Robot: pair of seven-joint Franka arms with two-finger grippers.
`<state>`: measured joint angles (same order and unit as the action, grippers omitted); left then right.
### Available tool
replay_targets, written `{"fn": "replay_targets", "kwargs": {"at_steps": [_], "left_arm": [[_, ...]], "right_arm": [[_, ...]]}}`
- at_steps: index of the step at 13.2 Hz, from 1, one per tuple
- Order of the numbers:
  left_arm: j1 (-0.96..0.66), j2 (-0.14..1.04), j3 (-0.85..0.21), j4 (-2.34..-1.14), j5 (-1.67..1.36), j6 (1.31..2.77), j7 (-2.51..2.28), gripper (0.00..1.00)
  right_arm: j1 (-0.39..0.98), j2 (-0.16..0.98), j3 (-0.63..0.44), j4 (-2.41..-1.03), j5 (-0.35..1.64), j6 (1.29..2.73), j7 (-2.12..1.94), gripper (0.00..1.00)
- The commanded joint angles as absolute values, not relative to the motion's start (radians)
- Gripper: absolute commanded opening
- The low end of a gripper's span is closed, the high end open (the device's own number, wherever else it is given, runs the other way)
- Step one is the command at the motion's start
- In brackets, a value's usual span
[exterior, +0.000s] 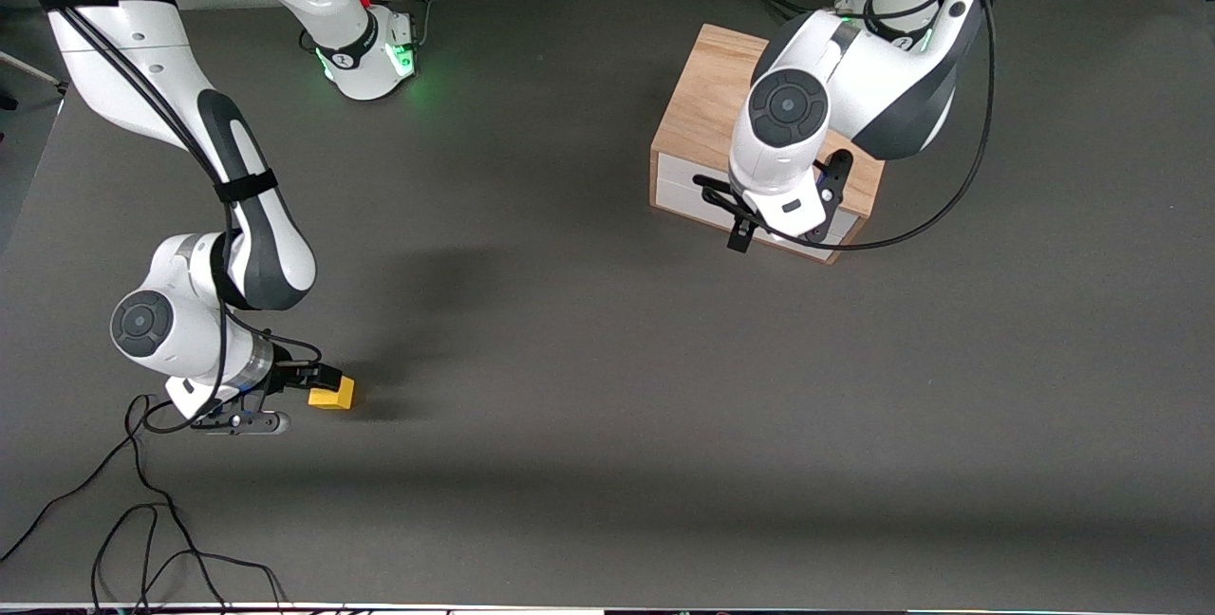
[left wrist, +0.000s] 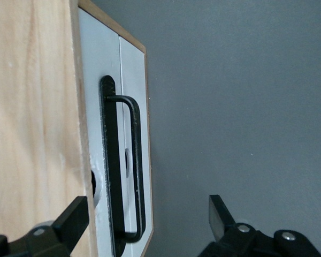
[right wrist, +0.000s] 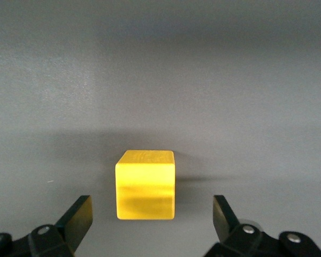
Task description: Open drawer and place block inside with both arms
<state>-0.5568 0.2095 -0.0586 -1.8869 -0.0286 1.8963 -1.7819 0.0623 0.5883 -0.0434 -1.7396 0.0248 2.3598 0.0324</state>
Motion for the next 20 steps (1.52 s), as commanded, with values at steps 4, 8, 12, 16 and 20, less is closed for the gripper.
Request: {"fn": "replay_targets", "kwargs": {"at_steps": [4, 8, 12, 16, 20], "left_arm": [[-0.558, 0.281, -0.057, -1.899, -0.012, 1.96, -1.781, 1.0], [-0.563, 0.307, -0.057, -1.901, -0.012, 1.967, -1.786, 1.0], [-0.565, 0.342, -0.057, -1.899, -0.012, 1.988, -1.786, 1.0], [-0.565, 0.362, -0.057, -1.893, -0.012, 2.009, -1.786, 1.0], [-0.558, 0.373, -0.055, -1.867, -0.002, 2.025, -1.783, 1.0]], "right_arm": [[0.066, 0.61, -0.044, -1.723, 0.02, 2.381, 0.04, 1.0], [0.066, 0.615, -0.044, -1.721, 0.02, 2.384, 0.04, 1.0], [0.067, 0.615, -0.044, -1.72, 0.018, 2.382, 0.037, 1.0], [0.067, 0.62, -0.043, -1.718, 0.018, 2.384, 0.037, 1.0], [0.067, 0.621, -0.043, -1.714, 0.018, 2.384, 0.035, 1.0]]}}
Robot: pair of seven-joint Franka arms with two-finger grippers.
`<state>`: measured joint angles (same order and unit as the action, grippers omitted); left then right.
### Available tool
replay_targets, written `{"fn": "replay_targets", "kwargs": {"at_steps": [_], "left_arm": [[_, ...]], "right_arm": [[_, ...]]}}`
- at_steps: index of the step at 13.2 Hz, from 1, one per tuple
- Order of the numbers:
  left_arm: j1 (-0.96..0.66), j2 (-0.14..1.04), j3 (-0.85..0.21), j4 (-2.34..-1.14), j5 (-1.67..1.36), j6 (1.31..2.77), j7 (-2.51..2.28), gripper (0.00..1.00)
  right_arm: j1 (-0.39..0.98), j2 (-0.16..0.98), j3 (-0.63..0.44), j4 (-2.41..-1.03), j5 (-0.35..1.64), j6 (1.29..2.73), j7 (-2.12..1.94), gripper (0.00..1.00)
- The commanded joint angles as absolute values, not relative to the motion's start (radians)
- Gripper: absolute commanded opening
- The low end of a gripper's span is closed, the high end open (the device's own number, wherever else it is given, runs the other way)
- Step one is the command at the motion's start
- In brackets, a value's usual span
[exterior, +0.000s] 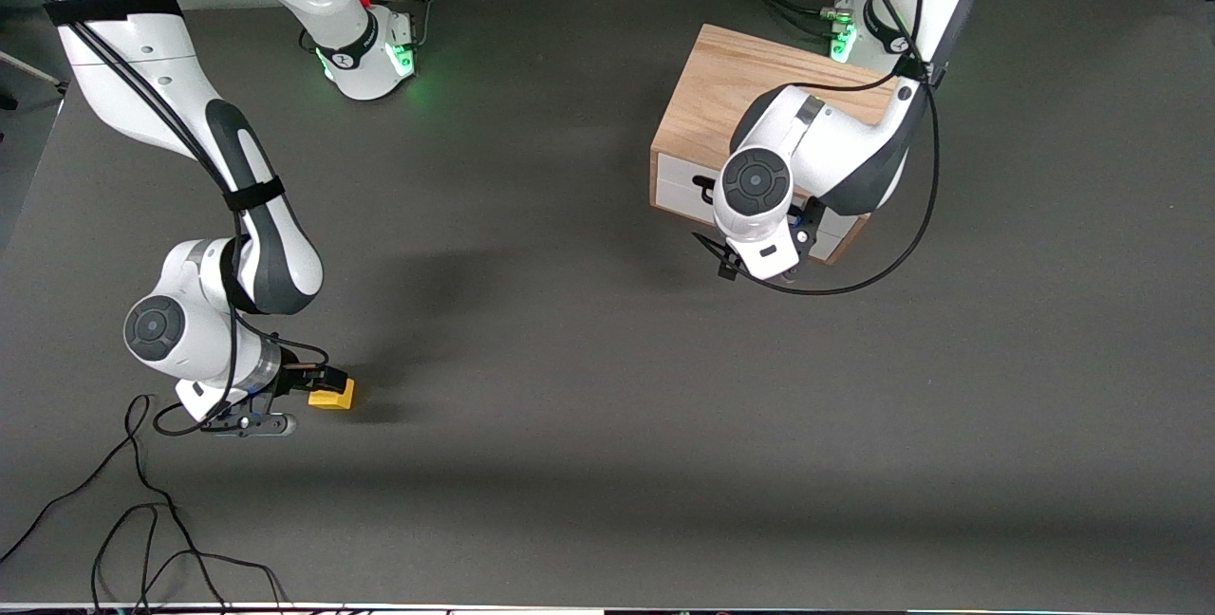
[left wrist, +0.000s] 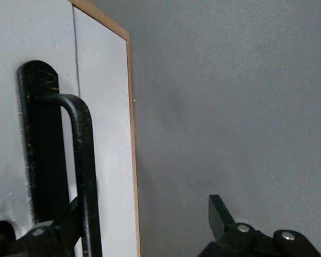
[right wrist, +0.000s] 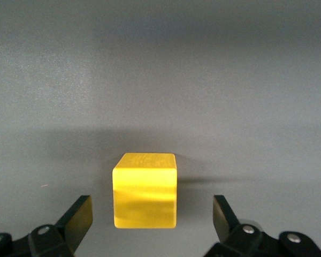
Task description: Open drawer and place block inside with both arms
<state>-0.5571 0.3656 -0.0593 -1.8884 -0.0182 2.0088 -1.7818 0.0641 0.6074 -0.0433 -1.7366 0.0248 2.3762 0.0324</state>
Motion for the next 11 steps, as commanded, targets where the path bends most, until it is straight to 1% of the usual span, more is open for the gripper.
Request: {"fn": "replay_targets", "kwargs": {"at_steps": [1, 11], "left_arm": [[-0.558, 0.388, -0.054, -1.852, 0.008, 2.025, -1.782, 1.0], [-0.561, 0.54, -0.04, -1.605, 0.021, 2.022, -1.773, 1.0]], "right_arm": [[0.067, 0.62, -0.043, -1.713, 0.018, 2.382, 0.037, 1.0], [0.067, 0.606, -0.043, -1.715, 0.017, 2.375, 0.035, 1.0]]}}
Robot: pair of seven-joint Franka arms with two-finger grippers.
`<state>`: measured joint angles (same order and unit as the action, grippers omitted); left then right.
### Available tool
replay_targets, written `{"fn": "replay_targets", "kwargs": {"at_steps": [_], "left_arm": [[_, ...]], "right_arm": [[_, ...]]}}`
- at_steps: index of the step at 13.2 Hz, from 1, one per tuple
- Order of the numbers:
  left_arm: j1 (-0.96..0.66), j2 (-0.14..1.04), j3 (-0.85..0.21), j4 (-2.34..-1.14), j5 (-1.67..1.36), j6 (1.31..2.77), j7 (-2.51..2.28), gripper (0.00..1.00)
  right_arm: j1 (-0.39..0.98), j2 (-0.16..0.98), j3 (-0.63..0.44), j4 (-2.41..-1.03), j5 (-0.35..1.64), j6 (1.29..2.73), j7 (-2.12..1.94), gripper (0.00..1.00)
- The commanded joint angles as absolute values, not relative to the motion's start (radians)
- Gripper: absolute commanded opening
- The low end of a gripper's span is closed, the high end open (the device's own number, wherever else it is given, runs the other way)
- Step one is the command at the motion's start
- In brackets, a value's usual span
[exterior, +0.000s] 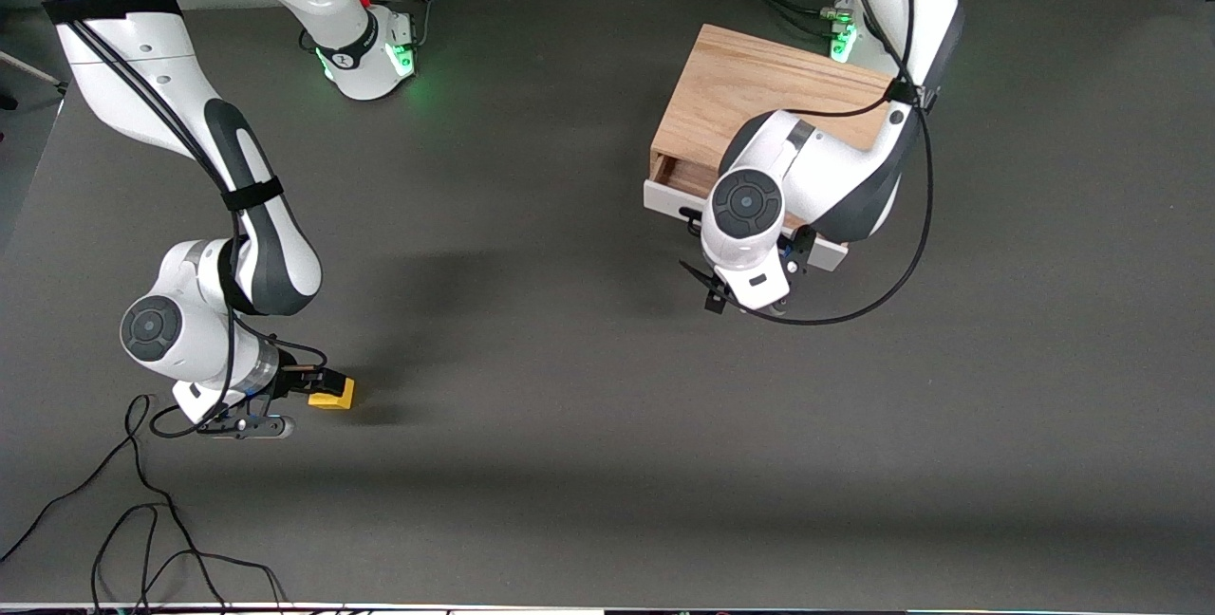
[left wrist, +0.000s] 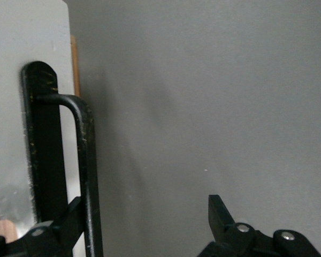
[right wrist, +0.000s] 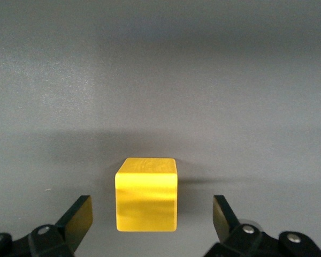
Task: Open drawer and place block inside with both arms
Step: 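Pull the drawer handle outward with the left gripper to open the drawer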
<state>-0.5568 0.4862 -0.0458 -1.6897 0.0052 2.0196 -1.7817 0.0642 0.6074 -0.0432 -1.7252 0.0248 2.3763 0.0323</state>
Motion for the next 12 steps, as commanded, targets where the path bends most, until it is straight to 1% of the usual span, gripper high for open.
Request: {"fn": "replay_targets", "kwargs": {"at_steps": [1, 7, 12], "left_arm": [[-0.561, 0.554, -0.04, -1.58, 0.021, 2.022, -1.772, 1.0], [-0.56, 0.644, -0.038, -1.442, 0.032, 2.023, -1.772, 1.0], [-0.552, 0.695, -0.038, -1.362, 0.04, 2.042, -1.772, 1.0]], "right_arm": [[0.067, 0.606, -0.043, -1.713, 0.017, 2.375, 0.035, 1.0], [0.067, 0.606, -0.043, -1.71, 0.017, 2.375, 0.037, 1.0], [0.067, 0.607, -0.043, -1.704, 0.017, 2.375, 0.037, 1.0]]}}
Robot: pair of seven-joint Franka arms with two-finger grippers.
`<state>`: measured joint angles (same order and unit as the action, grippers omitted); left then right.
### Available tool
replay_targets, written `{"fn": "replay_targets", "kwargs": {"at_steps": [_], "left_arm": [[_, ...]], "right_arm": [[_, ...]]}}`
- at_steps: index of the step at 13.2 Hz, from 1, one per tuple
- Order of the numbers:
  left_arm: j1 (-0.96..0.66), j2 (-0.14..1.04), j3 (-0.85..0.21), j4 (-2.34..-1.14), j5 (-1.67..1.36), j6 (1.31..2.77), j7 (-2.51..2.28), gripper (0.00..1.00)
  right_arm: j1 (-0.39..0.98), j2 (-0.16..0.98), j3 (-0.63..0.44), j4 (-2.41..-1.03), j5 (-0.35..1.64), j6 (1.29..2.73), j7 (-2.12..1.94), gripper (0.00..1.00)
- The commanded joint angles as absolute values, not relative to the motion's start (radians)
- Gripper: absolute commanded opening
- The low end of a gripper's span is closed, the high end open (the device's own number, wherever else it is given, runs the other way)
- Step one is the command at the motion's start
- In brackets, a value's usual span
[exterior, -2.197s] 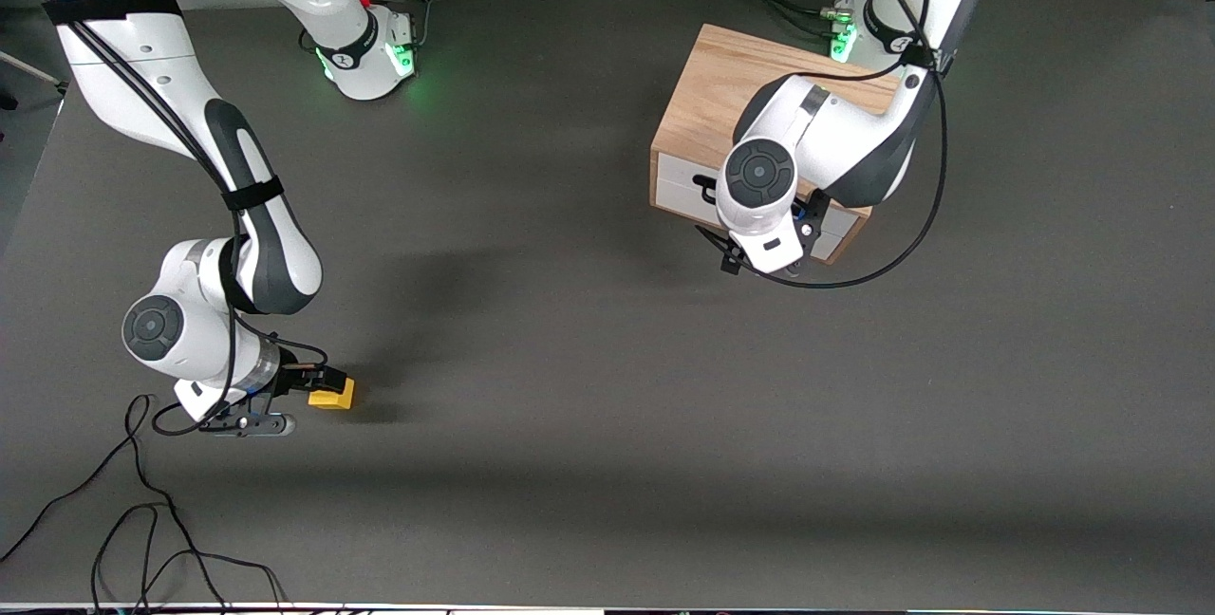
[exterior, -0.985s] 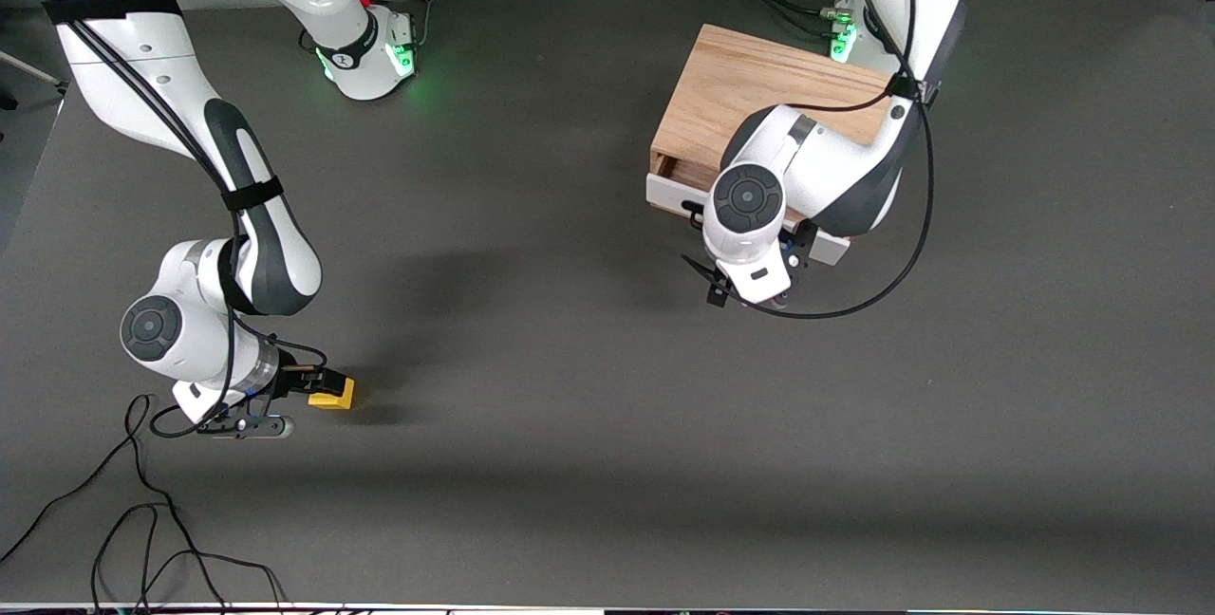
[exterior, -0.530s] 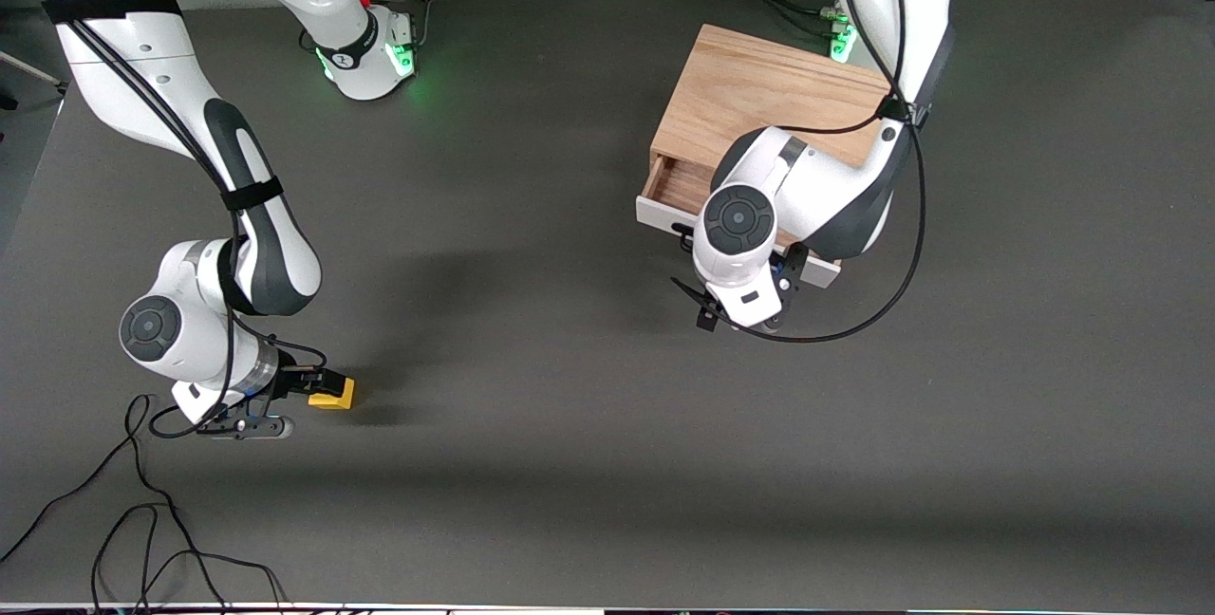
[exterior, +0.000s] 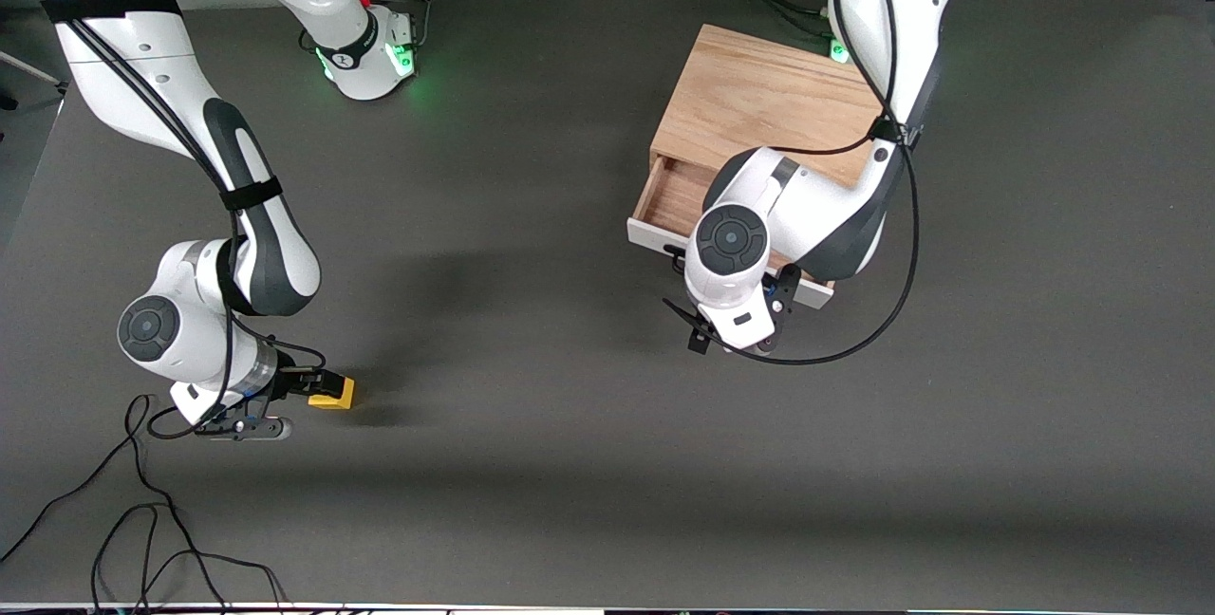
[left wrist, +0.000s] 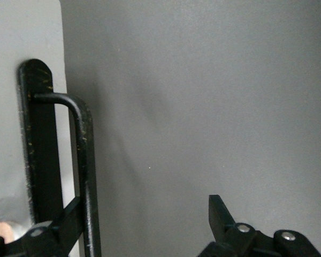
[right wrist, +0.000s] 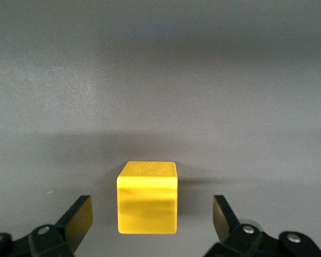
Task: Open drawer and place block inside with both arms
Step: 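Pull the drawer handle outward with the left gripper to open the drawer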
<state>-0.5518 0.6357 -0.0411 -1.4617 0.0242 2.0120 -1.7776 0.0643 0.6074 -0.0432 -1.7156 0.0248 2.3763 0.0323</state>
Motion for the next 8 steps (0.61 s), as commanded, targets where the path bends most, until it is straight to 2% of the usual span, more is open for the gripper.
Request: {"fn": "replay_targets", "kwargs": {"at_steps": [1, 8], "left_arm": [[-0.549, 0.696, -0.038, -1.362, 0.041, 2.069, -1.772, 1.0], [-0.548, 0.698, -0.037, -1.347, 0.057, 2.128, -1.773, 1.0]], "right_arm": [[0.067, 0.607, -0.043, -1.704, 0.017, 2.375, 0.035, 1.0], [0.067, 0.623, -0.043, -1.704, 0.017, 2.384, 0.037, 1.0]]}}
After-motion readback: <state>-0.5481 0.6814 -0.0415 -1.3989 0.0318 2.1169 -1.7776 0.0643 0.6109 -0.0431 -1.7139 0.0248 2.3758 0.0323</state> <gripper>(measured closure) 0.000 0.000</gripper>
